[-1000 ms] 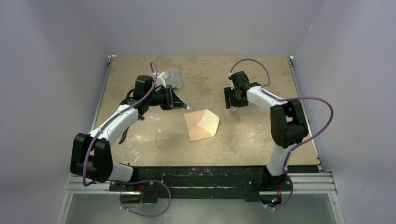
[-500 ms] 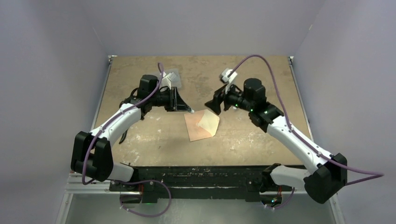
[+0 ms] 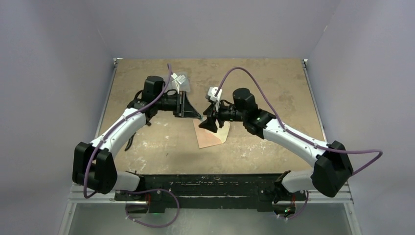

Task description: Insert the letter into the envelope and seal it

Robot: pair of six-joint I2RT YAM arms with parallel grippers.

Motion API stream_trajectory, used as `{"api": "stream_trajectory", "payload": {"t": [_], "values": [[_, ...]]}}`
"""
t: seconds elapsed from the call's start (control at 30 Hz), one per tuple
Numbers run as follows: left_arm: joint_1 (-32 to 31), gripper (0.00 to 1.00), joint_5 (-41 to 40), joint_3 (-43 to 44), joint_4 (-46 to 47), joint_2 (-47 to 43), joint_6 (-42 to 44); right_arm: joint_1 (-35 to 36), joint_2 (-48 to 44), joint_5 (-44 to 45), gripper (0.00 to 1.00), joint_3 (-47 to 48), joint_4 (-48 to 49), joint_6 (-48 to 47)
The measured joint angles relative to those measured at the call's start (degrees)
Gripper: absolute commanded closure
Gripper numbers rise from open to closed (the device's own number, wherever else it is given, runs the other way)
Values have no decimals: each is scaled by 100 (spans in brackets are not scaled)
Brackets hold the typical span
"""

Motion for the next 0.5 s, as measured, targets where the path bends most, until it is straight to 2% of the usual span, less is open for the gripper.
{"api": "stream_trajectory", "payload": {"t": [0.13, 0.27, 0.37, 0.43, 0.5], "values": [[-2, 100, 151, 61, -92, -127, 70, 127, 201, 9, 58, 76, -11, -79], [-4, 100, 249, 70, -107, -251, 85, 219, 369, 37, 66, 376, -35, -103], [0, 100, 254, 83, -111, -289, 109, 264, 369, 79, 86, 424, -31, -105], [13, 93, 219, 94, -146, -293, 44, 289, 363, 153, 99, 424, -13, -120], [39, 86, 114, 120, -166, -304, -28, 299, 363, 282, 100, 424, 20, -85]]}}
